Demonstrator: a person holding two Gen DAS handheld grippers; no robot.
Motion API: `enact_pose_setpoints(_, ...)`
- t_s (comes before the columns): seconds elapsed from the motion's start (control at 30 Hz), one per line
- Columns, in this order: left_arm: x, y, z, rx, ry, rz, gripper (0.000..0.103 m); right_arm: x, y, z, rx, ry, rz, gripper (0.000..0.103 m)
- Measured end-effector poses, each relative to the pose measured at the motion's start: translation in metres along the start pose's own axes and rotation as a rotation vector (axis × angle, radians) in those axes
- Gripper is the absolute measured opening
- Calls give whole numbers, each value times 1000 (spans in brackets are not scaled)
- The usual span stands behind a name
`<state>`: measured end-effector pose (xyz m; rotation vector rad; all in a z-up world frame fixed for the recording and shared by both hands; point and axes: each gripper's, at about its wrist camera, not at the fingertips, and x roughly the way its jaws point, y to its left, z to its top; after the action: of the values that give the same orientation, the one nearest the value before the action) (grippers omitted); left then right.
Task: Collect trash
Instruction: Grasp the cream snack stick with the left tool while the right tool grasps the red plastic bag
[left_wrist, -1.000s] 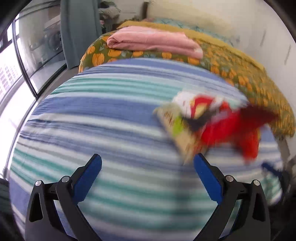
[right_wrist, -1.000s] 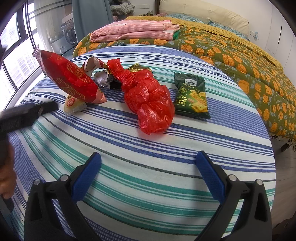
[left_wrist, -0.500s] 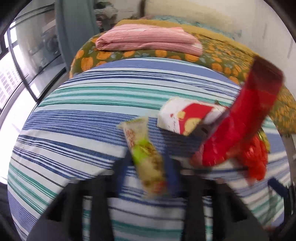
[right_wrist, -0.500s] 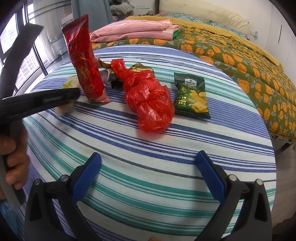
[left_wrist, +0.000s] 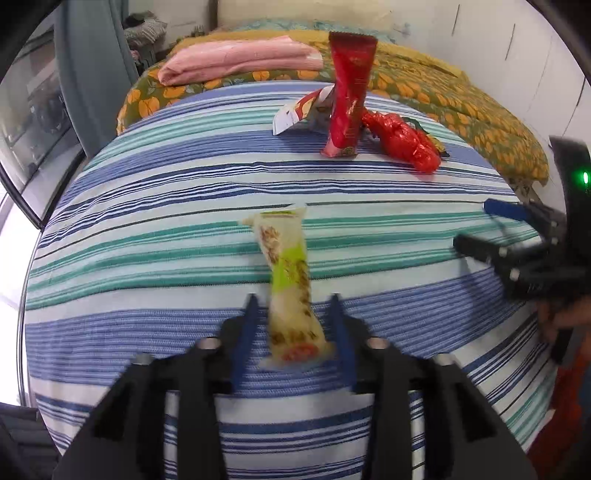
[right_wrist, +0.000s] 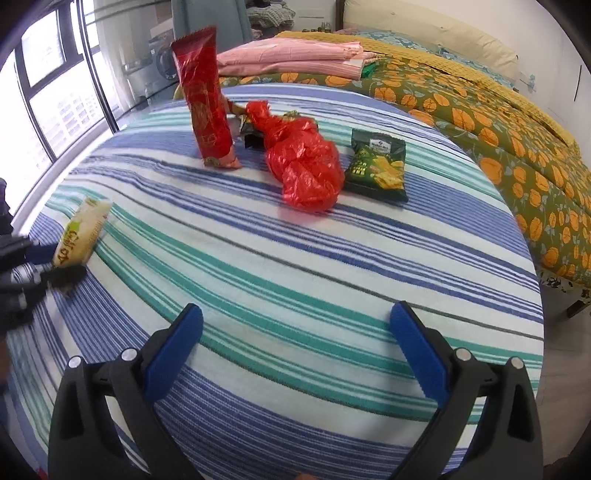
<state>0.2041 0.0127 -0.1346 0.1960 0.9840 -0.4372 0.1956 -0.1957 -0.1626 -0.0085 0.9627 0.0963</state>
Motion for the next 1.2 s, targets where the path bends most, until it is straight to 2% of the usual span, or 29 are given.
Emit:
enact_pose_setpoints(0.03, 0, 0, -2, -11, -10, 14, 61, -2, -3, 3, 6, -8, 7, 97)
enact_pose_setpoints(0.17, 5, 3, -7, -51, -39, 89, 75, -12, -8, 29, -38, -57, 23, 94)
enact_pose_setpoints(0.23, 5, 4, -7, -65, -44, 110, 85, -7, -6, 48, -78, -47, 46, 93)
enact_pose_setpoints(0.33, 7, 12, -4, -90, -37, 120, 93, 11, -1, 69, -129, -5, 60, 79)
enact_pose_setpoints(0.4, 9, 15, -4, -105, -27, 132, 98, 26, 3, 81, -156, 16, 36, 69)
enact_pose_setpoints(0.47, 9, 16, -4, -110, -26, 136, 99, 38, 8, 87, -171, 13, 3, 65)
enact_pose_setpoints(0.53, 8, 15, -5, -116, -28, 142, 99, 47, 10, 91, -171, 15, -14, 57)
enact_pose_setpoints(0.57, 8, 14, -5, -116, -28, 146, 99, 48, 11, 90, -165, 19, -13, 45)
enact_pose_setpoints(0.63, 8, 14, -6, -123, -29, 152, 99, 47, 11, 86, -152, 28, -2, 41)
enact_pose_setpoints(0.8, 8, 14, -6, -131, -28, 151, 99, 17, 18, 67, -126, 72, 80, 41)
enact_pose_setpoints(1.0, 8, 15, -6, -128, -21, 141, 99, -36, 17, 15, -90, 106, 114, 41)
enact_pose_setpoints(1.1, 4, 16, -8, -111, -20, 96, 99, -46, 10, -7, -65, 135, 119, 41)
enact_pose_setpoints(1.2, -1, 17, -8, -113, -25, 7, 99, -46, 6, -16, -72, 142, 106, 45)
